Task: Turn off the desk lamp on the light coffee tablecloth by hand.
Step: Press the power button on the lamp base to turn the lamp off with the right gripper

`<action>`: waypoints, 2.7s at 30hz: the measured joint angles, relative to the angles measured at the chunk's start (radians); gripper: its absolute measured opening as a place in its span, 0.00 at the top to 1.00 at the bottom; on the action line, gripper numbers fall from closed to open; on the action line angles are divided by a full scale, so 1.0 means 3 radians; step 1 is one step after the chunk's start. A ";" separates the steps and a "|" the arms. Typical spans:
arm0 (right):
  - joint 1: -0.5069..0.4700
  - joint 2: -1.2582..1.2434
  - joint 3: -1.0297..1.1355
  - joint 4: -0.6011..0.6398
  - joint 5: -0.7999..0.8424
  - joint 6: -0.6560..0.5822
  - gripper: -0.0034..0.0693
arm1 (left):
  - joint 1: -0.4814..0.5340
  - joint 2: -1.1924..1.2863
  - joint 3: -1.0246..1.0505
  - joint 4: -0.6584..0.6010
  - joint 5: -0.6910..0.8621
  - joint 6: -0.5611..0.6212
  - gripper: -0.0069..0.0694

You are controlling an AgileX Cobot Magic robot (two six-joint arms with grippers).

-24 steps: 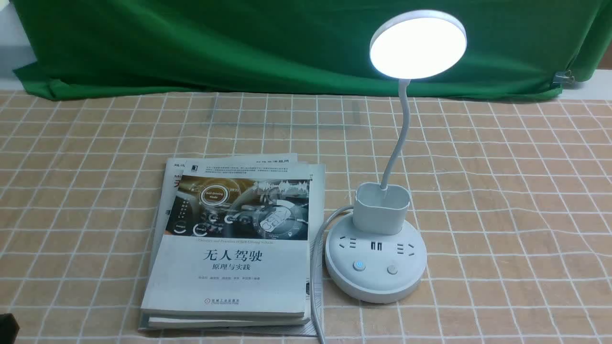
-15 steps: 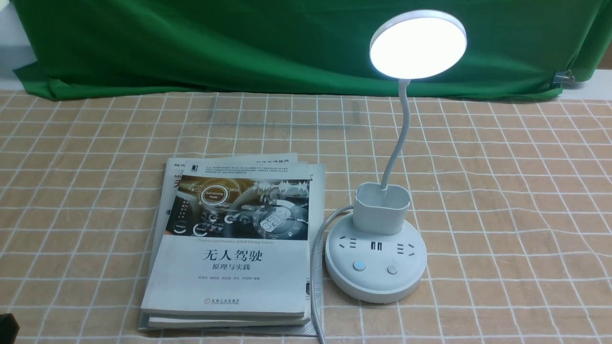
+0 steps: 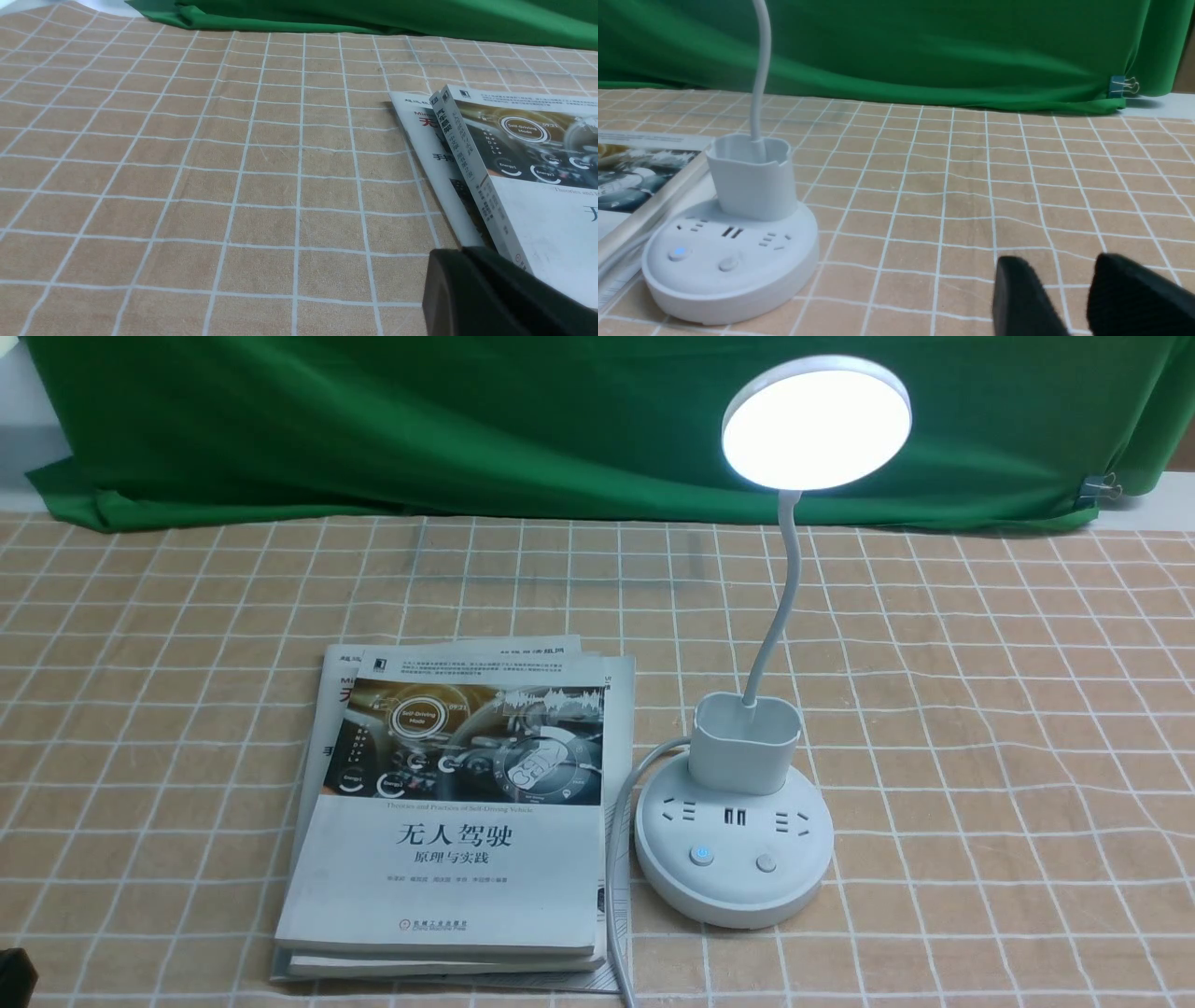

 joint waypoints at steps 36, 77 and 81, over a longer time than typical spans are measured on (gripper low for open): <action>0.0042 0.0725 -0.0897 0.0563 0.0095 0.0915 0.83 | 0.0000 0.0000 0.0000 0.0000 0.0000 0.0000 0.90; 0.1564 0.5862 -0.4031 0.0051 0.2112 0.0600 0.89 | 0.0000 0.0000 0.0000 0.0000 0.0000 0.0000 0.90; 0.1522 0.5933 -0.4083 0.0089 0.2098 0.0600 0.89 | 0.0000 0.0000 0.0000 0.0000 0.0000 0.0000 0.90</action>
